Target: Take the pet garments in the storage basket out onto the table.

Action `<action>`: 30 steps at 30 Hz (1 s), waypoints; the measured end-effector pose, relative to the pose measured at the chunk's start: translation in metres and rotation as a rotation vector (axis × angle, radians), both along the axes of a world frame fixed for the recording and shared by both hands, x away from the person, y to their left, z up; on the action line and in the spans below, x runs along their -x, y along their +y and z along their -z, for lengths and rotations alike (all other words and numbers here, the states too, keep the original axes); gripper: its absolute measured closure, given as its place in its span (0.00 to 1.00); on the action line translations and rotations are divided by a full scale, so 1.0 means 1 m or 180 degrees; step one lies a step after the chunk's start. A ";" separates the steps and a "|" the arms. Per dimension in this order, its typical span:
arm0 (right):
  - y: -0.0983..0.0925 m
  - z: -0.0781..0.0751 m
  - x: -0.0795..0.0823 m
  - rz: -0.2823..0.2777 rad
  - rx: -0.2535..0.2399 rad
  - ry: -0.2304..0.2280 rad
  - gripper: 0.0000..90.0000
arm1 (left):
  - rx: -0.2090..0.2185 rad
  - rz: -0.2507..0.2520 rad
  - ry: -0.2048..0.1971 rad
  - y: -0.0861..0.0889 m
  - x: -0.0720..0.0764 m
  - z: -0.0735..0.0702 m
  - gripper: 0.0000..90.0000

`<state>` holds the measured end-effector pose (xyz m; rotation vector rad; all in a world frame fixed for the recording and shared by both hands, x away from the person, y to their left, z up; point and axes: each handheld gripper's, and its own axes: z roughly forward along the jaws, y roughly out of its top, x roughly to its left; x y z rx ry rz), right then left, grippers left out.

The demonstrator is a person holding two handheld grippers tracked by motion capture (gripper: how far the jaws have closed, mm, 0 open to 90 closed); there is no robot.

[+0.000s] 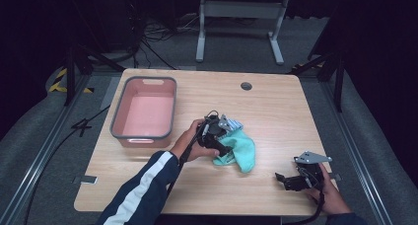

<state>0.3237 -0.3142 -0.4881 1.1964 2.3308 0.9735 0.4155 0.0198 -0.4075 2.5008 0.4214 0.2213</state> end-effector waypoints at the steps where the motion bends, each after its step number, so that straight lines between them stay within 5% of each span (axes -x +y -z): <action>1: 0.000 0.000 0.000 -0.0001 0.0000 -0.0001 0.01 | -0.0041 0.0008 -0.0044 0.001 0.002 -0.001 0.24; 14: 0.000 0.000 0.000 0.0000 0.0000 -0.0001 0.01 | -0.0091 0.0062 -0.0264 0.023 0.022 -0.021 0.25; 30: 0.000 0.000 0.000 0.0001 0.0000 -0.0001 0.01 | -0.0267 0.0090 -0.0357 0.069 0.057 -0.019 0.24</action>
